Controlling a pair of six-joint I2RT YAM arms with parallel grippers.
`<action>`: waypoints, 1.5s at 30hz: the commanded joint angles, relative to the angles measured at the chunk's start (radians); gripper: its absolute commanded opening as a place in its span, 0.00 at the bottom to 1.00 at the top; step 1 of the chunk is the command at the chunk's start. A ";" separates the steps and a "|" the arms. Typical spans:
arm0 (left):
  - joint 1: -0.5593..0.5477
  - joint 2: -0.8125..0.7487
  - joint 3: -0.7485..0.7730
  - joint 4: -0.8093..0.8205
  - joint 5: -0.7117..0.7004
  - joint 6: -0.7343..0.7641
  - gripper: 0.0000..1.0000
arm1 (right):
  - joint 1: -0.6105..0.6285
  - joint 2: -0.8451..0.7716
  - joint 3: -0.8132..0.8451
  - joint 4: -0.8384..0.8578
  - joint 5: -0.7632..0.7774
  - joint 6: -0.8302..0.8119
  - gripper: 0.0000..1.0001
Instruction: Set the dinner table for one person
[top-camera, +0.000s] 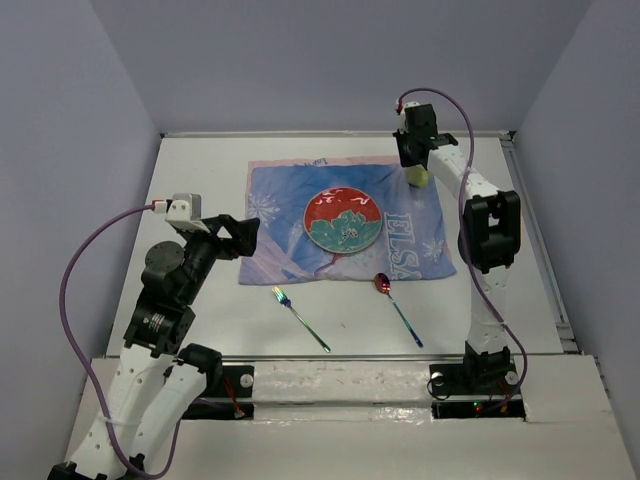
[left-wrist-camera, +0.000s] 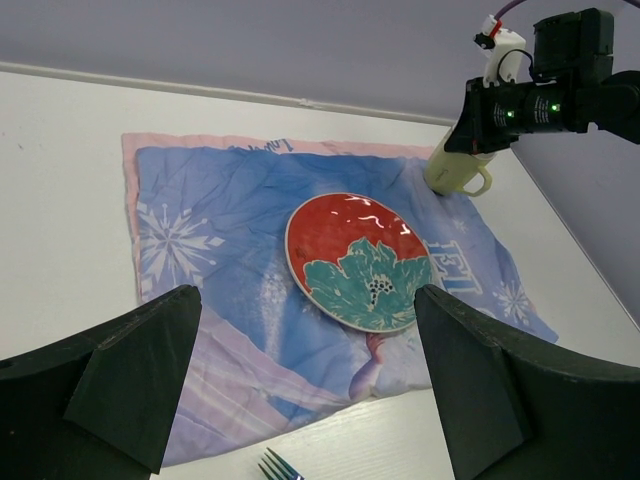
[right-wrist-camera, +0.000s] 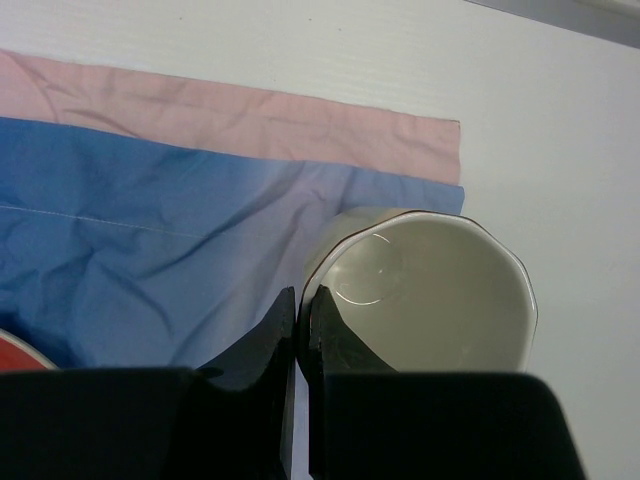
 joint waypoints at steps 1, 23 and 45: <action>0.005 0.001 -0.002 0.057 0.024 0.007 0.99 | 0.019 -0.025 0.072 0.069 0.004 -0.001 0.00; 0.011 0.004 -0.002 0.057 0.024 0.007 0.99 | 0.029 0.052 0.107 0.080 0.119 -0.041 0.00; 0.021 -0.015 -0.002 0.048 0.013 -0.001 0.99 | 0.173 -0.469 -0.354 0.225 -0.195 0.307 0.81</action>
